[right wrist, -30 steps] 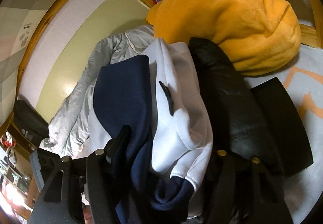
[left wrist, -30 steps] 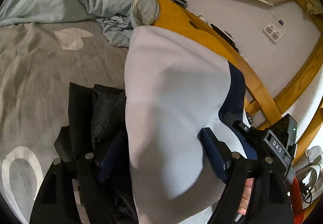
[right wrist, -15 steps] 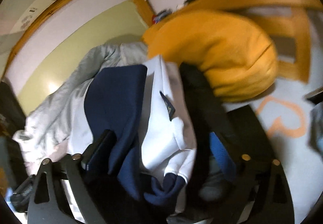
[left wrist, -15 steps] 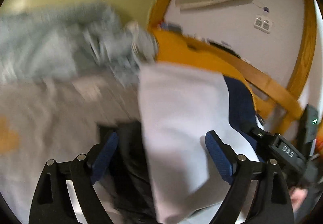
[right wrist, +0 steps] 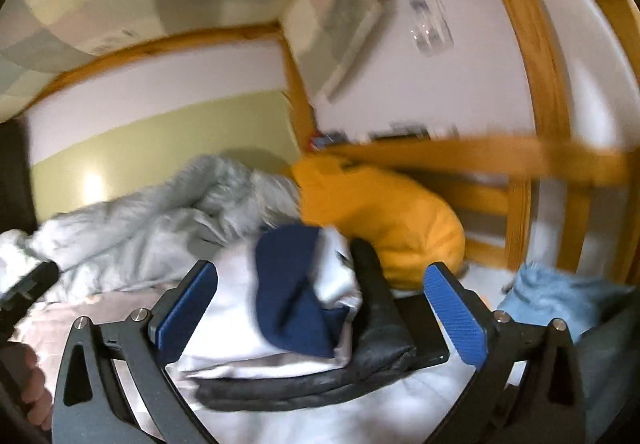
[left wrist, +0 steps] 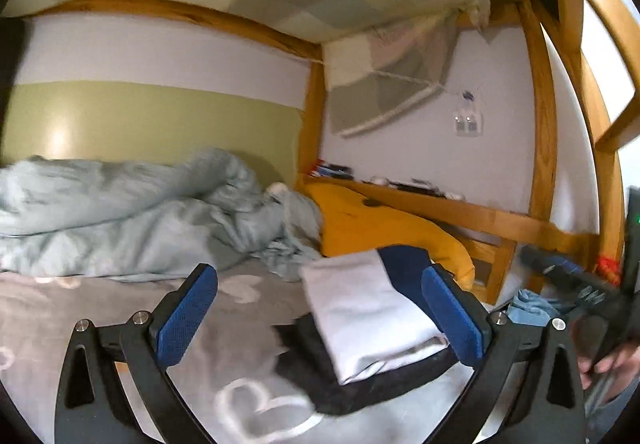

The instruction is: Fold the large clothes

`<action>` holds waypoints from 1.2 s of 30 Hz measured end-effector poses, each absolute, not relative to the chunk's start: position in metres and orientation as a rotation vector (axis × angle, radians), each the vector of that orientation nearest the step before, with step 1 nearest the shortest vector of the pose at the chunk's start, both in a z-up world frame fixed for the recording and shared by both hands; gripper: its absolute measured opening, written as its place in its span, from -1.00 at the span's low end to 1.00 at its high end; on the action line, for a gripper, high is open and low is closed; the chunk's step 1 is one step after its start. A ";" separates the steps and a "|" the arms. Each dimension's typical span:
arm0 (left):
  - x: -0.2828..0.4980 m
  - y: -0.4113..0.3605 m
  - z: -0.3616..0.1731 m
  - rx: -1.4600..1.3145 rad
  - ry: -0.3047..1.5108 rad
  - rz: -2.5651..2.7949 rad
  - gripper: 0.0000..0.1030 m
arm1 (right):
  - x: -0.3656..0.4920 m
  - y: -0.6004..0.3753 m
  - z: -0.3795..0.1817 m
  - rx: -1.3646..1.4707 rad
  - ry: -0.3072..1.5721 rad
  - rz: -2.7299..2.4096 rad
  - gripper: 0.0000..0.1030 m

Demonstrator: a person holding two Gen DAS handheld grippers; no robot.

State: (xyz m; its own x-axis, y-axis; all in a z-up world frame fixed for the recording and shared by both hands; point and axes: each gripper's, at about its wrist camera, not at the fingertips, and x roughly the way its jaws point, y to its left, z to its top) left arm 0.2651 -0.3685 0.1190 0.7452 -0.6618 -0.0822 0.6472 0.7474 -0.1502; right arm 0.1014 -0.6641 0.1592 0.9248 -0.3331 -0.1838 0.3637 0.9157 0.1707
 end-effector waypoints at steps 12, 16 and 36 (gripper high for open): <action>0.167 -0.207 0.176 -0.015 0.017 -0.600 1.00 | 0.039 -0.518 0.231 0.190 0.118 -0.242 0.99; 0.167 -0.186 0.156 -0.003 0.033 -0.568 1.00 | 0.034 -0.482 0.213 0.142 0.075 -0.322 0.99; 0.263 -0.193 -0.038 0.026 0.229 -0.442 1.00 | 0.128 -0.458 0.021 0.090 0.285 -0.355 0.99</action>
State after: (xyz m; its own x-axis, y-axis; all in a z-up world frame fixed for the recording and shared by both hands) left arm 0.2629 -0.1926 -0.0376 0.8789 -0.4207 -0.2251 0.4264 0.9042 -0.0250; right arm 0.1277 -0.4579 0.0210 0.8983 -0.3299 -0.2904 0.3551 0.9341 0.0374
